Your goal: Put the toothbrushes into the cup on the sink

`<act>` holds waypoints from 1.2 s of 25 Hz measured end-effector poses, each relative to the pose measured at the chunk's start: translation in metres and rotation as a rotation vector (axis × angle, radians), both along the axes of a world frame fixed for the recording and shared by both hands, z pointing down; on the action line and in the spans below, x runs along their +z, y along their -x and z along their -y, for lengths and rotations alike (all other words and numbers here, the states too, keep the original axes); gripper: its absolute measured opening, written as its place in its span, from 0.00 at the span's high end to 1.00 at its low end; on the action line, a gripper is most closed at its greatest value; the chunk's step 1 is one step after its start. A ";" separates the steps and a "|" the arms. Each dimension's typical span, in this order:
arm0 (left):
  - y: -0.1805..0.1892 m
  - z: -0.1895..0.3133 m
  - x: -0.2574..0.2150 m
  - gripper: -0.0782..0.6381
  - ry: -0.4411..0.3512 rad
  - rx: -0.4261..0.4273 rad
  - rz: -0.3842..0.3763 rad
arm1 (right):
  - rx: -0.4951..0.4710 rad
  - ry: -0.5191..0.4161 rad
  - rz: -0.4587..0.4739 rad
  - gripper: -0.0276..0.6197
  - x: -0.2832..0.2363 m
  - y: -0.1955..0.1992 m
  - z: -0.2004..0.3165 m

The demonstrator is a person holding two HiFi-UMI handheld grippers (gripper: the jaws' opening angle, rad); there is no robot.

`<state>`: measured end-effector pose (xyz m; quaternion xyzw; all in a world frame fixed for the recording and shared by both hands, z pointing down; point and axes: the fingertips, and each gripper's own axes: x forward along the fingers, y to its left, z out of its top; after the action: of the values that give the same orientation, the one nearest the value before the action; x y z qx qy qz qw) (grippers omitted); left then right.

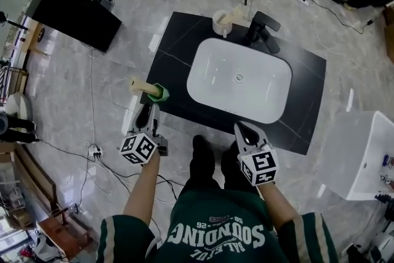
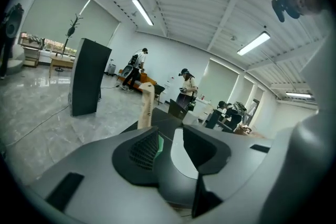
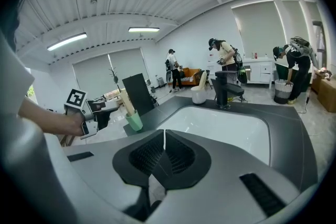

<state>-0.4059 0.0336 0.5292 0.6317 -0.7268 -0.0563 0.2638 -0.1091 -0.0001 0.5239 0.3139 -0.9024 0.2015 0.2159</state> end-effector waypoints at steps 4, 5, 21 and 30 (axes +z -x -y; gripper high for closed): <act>-0.050 0.021 -0.008 0.75 0.023 0.195 0.112 | 0.015 -0.025 0.008 0.89 -0.009 -0.010 0.007; -0.064 0.027 -0.010 0.77 0.029 0.248 0.148 | 0.025 -0.033 0.012 0.89 -0.011 -0.014 0.011; -0.225 0.089 -0.051 0.88 -0.092 0.665 0.260 | 0.167 -0.144 -0.036 0.90 -0.043 -0.086 0.042; -0.281 0.106 -0.081 0.88 -0.114 0.772 0.254 | 0.179 -0.210 -0.022 0.90 -0.080 -0.119 0.056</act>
<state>-0.1248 -0.0721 0.4485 0.8736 -0.4588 0.0850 0.1382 0.0099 -0.0559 0.4443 0.4161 -0.8845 0.1211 0.1729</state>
